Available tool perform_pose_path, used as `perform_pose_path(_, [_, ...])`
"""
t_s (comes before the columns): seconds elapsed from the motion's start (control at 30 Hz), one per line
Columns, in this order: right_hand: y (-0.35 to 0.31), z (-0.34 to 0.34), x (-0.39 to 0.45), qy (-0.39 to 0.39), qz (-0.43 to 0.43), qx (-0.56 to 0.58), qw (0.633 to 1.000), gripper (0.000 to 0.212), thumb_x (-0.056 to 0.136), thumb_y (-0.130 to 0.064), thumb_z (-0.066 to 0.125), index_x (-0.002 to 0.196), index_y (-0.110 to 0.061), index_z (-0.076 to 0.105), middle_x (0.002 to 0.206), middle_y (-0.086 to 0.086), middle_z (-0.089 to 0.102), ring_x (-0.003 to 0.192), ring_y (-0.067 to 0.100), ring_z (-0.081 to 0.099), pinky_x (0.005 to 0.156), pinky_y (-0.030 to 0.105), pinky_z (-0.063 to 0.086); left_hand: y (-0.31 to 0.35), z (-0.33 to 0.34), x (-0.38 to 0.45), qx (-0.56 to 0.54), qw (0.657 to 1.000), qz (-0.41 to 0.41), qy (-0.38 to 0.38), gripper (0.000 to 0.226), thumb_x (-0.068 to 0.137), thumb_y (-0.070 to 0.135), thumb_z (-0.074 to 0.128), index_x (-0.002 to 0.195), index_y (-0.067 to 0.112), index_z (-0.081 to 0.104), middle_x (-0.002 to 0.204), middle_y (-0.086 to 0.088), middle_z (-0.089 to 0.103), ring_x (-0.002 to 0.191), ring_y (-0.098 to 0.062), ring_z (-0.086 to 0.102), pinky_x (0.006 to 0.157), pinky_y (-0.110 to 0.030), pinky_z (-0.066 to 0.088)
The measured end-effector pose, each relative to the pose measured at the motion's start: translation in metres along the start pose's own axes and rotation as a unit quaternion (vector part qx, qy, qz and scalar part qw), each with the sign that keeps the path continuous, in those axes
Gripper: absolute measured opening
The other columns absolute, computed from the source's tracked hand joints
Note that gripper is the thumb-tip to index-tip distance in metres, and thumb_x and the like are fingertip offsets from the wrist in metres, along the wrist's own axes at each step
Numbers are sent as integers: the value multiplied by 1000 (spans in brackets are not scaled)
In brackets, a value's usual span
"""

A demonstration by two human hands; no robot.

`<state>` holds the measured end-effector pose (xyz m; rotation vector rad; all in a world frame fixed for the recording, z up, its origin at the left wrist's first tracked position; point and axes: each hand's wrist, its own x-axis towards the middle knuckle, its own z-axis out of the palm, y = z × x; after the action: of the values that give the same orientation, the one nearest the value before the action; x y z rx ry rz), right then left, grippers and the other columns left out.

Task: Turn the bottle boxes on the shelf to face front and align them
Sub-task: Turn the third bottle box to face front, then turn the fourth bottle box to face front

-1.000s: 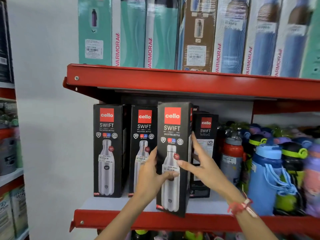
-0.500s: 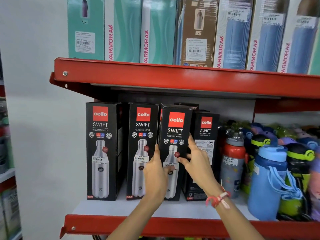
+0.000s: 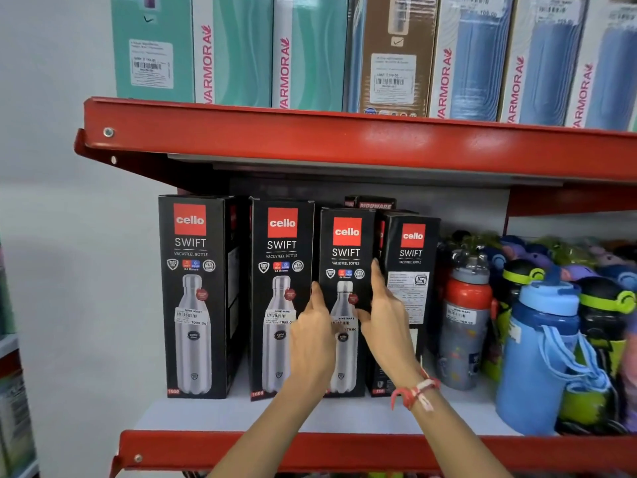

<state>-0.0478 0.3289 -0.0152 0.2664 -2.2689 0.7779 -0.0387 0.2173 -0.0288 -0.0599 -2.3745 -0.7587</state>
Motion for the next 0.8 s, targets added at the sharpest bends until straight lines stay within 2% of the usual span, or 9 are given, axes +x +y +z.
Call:
perform_pose_path(0.1, [1, 8, 0, 8, -3, -25, 1000, 89, 88, -2, 60, 153, -21, 3, 134, 10, 55, 87, 20, 63, 72, 28, 51, -2, 7, 1, 43, 999, 8, 21, 80, 81, -5, 65, 146, 0, 18, 103, -15, 66, 66, -24, 66, 58, -31, 54])
perform_pose_path(0.23, [9, 7, -7, 119, -60, -23, 991, 57, 82, -9, 70, 136, -9, 50, 108, 14, 70, 79, 26, 71, 75, 29, 55, -3, 7, 3, 60, 998, 14, 7, 83, 79, 1, 72, 145, -1, 21, 90, -13, 68, 66, -25, 68, 58, -34, 56])
perform_pose_path(0.3, [13, -1, -12, 222, -92, -33, 970, 39, 83, -12, 70, 120, -7, 63, 99, 13, 71, 82, 25, 69, 77, 24, 47, -6, 7, 5, 72, 997, 32, 10, 94, 60, -1, 86, 138, -5, 34, 68, -9, 68, 47, -17, 64, 42, -28, 53])
perform_pose_path(0.37, [17, -8, -12, 252, -40, -71, 964, 56, 81, -25, 71, 131, -7, 53, 113, 16, 59, 98, 28, 55, 85, 28, 42, -12, 14, 6, 79, 996, 41, 27, 101, 33, -5, 93, 125, -8, 50, 51, -5, 64, 30, -11, 54, 27, -20, 42])
perform_pose_path(0.43, [24, -9, -9, 221, 78, -92, 968, 93, 69, -43, 76, 144, -6, 33, 129, 22, 46, 110, 34, 43, 93, 40, 39, -14, 14, 0, 102, 991, 69, 57, 96, 27, -6, 94, 117, -6, 59, 63, -10, 72, 30, -13, 56, 26, -21, 41])
perform_pose_path(0.5, [28, -12, -6, 143, 172, -28, 974, 116, 61, -49, 81, 148, -5, 18, 135, 24, 42, 118, 41, 43, 96, 49, 40, -12, 7, -7, 107, 986, 106, 75, 80, 35, -1, 95, 110, 0, 66, 94, -18, 75, 41, -18, 66, 31, -23, 48])
perform_pose_path(0.63, [39, -27, -8, 123, 193, 83, 970, 111, 52, -51, 85, 142, -17, 29, 125, 12, 58, 113, 34, 56, 91, 45, 50, 2, -6, -13, -25, 972, 205, 111, 47, 67, 8, 83, 111, 5, 66, 117, -14, 69, 80, -24, 74, 63, -32, 61])
perform_pose_path(0.7, [41, -42, -14, 126, 174, 110, 971, 107, 51, -52, 85, 139, -23, 33, 125, 5, 61, 115, 27, 56, 94, 43, 49, 11, -12, -12, -116, 970, 202, 65, 48, 77, 16, 76, 122, 9, 60, 121, -9, 67, 102, -21, 69, 86, -36, 57])
perform_pose_path(0.8, [45, -76, -15, 109, 135, 165, 971, 101, 54, -47, 87, 137, -25, 36, 125, -4, 59, 115, 17, 54, 96, 37, 46, 28, -15, -6, -209, 966, 151, -29, 67, 78, 32, 73, 136, 15, 46, 131, -4, 60, 119, -17, 57, 100, -37, 48])
